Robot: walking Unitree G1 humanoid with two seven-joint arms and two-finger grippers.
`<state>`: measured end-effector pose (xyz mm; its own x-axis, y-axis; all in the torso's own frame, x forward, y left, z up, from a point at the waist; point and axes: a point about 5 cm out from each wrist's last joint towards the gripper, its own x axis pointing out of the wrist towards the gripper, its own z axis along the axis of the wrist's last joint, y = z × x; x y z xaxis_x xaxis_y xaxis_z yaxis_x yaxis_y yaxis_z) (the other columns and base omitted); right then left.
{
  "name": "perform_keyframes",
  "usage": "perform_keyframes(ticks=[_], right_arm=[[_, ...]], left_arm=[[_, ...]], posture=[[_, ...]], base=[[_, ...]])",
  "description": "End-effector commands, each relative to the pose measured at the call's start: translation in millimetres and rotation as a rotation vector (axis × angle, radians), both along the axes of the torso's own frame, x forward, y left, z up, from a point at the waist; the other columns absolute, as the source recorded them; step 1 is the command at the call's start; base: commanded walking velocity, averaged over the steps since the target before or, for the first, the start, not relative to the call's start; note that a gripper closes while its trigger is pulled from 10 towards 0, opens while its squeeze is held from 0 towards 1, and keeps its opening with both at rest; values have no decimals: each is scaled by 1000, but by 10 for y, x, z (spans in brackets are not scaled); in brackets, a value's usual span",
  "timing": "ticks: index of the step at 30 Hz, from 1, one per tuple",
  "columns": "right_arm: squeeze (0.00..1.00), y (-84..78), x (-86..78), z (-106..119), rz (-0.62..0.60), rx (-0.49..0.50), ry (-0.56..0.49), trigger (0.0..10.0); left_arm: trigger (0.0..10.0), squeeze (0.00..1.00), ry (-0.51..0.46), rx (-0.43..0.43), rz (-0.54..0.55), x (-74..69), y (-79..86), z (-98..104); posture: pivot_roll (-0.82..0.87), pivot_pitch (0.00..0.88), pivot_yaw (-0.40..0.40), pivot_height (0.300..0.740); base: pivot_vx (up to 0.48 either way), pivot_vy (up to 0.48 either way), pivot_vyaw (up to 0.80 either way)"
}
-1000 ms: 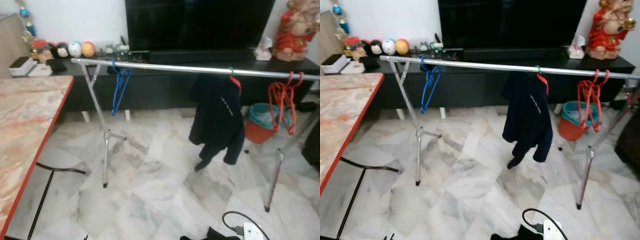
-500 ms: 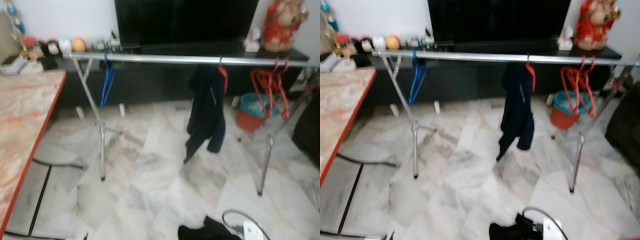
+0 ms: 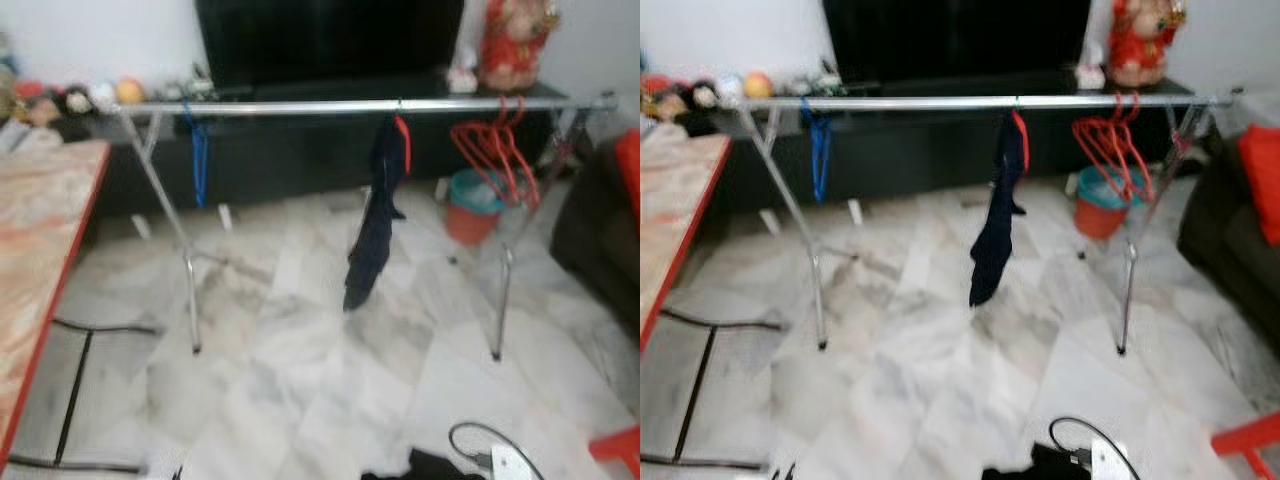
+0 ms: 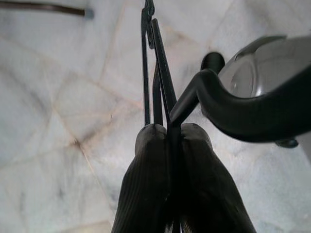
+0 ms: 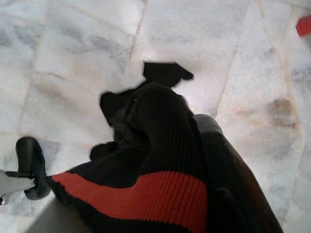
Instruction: Hang hanger
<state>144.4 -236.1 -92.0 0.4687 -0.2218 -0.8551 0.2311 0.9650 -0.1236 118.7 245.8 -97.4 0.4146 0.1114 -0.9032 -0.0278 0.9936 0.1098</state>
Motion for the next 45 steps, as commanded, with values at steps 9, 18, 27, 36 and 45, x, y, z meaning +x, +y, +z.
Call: perform_keyframes(ticks=[9, 18, 27, 36, 45], right_arm=[[0, 13, 5, 0, -1, 2, -7, 10000], [0, 15, 10, 1, 1, 0, -9, 10000], [0, 11, 10, 2, -2, 0, -9, 10000], [0, 7, 23, 13, -41, 12, -45, 10000], [0, -3, 36, 24, -61, 11, -68, 10000]], left_arm=[[10000, 0, 10, 23, -8, -12, 63, 13], [10000, 0, 11, 25, -11, -9, 66, 15], [10000, 0, 10, 24, -11, -6, 62, 14], [10000, 0, 7, 25, -14, -1, 58, 15], [10000, 0, 0, 26, -14, 7, 54, 17]], posture=[[113, 0, -9, 740], [113, 0, -7, 740], [115, 0, -10, 740], [114, 0, -11, 740], [115, 0, -14, 740]], base=[[-303, 0, 0], [-309, 0, 711], [-306, 0, 800], [-307, 0, 178], [-306, 0, 0]])
